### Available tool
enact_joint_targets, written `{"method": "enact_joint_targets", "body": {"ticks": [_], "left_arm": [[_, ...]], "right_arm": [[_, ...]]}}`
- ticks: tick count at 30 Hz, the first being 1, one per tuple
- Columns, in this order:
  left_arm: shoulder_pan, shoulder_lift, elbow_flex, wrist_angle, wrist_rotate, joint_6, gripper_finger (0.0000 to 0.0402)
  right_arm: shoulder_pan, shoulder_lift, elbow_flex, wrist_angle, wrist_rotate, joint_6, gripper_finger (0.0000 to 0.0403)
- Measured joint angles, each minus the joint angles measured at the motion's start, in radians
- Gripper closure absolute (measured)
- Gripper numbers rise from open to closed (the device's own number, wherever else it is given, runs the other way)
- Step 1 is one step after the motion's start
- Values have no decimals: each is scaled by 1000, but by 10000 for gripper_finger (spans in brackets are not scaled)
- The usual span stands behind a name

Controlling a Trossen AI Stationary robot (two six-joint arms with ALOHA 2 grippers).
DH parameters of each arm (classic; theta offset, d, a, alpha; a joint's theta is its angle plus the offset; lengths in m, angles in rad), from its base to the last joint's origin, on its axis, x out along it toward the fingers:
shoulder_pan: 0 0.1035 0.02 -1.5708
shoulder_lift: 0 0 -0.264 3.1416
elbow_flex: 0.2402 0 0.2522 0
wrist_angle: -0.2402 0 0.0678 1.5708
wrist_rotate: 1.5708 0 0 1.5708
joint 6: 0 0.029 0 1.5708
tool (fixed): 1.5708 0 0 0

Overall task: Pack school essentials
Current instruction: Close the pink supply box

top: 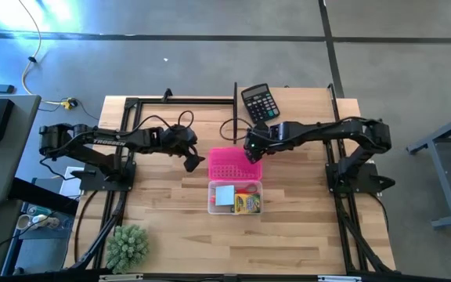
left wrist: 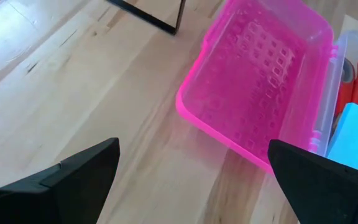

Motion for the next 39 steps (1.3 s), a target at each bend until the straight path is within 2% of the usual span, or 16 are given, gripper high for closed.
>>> {"method": "enact_joint_targets", "body": {"ticks": [5, 9, 14, 19, 26, 33, 39], "left_arm": [[0, 0, 0, 5, 0, 2, 2], [0, 0, 0, 7, 0, 0, 2], [0, 0, 0, 10, 0, -26, 2], [0, 0, 0, 18, 0, -42, 2], [0, 1, 1, 28, 0, -51, 2], [0, 1, 1, 29, 0, -37, 2], [0, 1, 1, 30, 0, -29, 2]], "right_arm": [[55, 1, -6, -73, 23, 2, 142], [105, -11, -81, -72, 26, 52, 156], [145, -61, -191, 28, 26, 126, 160], [164, -103, -293, 208, 24, 189, 160], [143, -103, -406, 486, 25, 236, 160], [94, -103, -426, 501, 72, 249, 160], [64, -82, -425, 523, 66, 234, 168]]}}
